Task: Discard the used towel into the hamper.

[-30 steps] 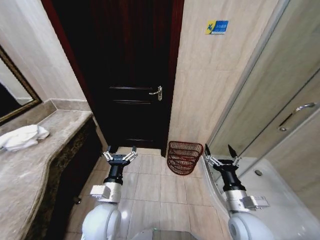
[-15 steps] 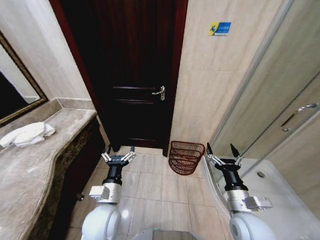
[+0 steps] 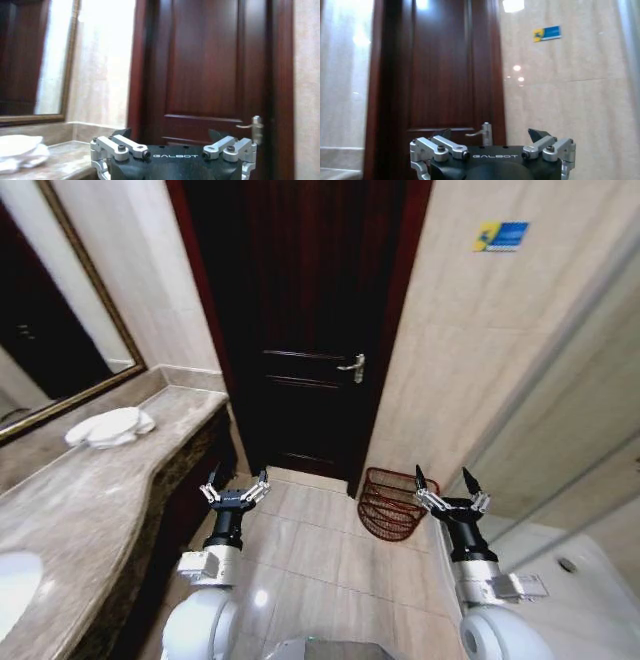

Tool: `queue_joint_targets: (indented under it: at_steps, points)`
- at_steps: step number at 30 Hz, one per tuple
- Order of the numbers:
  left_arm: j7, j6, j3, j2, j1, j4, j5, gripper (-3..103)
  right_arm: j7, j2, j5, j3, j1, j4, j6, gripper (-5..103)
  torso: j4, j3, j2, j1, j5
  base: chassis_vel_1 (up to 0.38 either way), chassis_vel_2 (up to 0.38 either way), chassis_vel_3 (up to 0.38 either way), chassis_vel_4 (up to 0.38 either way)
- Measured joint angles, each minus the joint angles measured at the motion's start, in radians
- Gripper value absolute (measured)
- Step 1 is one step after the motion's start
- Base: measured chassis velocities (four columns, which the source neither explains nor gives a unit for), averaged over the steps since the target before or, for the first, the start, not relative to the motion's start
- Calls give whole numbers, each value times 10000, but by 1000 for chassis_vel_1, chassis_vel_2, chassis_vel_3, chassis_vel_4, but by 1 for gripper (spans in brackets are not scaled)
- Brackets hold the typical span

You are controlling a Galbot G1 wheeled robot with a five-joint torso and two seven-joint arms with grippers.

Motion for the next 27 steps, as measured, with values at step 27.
queue_joint_targets:
  at_steps: [27]
  points:
    - [-877,489,-150,0,-26,142,315,100,-34,145,-113,75,18,-125,272,100,5,0,-2,0,-2,123,125,124,126]
